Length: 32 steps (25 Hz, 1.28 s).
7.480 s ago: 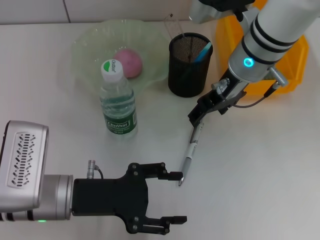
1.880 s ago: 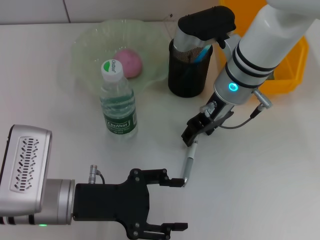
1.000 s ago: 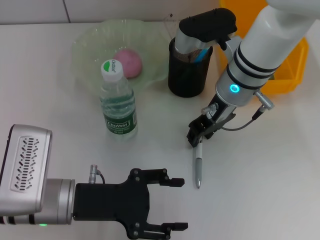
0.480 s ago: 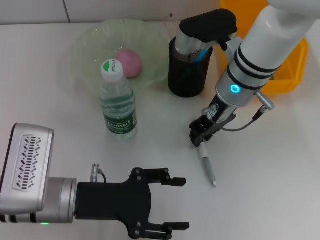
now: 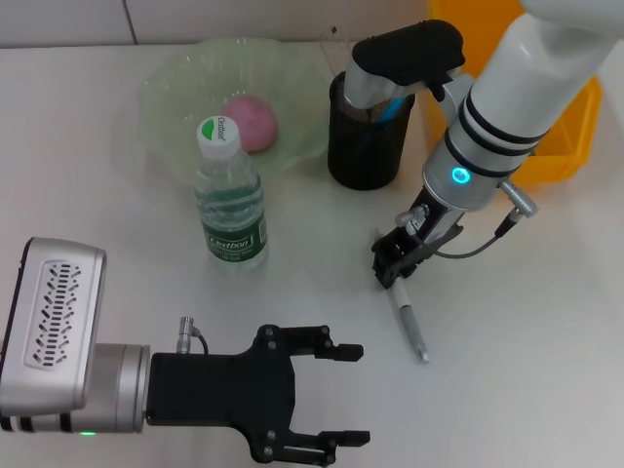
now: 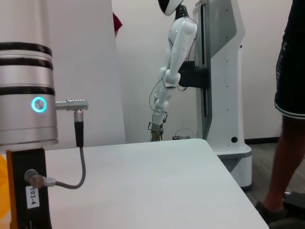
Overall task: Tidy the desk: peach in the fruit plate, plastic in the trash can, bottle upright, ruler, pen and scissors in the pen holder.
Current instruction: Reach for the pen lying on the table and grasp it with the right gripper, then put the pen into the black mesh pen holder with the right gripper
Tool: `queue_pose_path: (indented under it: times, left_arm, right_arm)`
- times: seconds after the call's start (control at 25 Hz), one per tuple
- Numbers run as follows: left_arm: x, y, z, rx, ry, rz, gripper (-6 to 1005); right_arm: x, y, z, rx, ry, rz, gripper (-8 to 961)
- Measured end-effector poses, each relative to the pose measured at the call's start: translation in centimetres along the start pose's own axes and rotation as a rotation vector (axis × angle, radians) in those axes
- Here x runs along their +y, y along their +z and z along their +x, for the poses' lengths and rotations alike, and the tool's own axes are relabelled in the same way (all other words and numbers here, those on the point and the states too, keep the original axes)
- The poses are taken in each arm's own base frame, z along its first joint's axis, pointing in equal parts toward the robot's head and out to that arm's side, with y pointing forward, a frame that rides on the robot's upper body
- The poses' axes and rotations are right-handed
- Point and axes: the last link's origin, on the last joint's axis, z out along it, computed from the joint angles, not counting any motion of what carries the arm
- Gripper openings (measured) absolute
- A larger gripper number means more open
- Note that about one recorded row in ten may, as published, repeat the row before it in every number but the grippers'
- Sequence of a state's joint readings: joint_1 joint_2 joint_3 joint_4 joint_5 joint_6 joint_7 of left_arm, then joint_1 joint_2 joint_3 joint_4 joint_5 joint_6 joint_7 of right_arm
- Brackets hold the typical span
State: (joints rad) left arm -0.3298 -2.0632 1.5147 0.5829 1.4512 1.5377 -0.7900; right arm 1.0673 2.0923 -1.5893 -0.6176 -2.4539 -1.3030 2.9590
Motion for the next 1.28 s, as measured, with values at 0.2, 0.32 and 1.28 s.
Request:
queue_pose_path:
  times: [0.2, 0.32, 1.28]
  left_arm:
    - [-0.1, 0.0, 0.0, -0.001, 0.001, 0.001, 742]
    - [-0.1, 0.0, 0.0, -0.001, 0.001, 0.001, 742]
    - [-0.1, -0.3, -0.1, 0.012, -0.009, 0.031, 743]
  right_arm:
    - [-0.1, 0.2, 0.2, 0.01, 0.002, 0.004, 238]
    - [-0.1, 0.2, 0.2, 0.011, 0.002, 0.005, 175]
    - [-1.3, -9.3, -0.2, -0.638, -0.059, -0.039, 132]
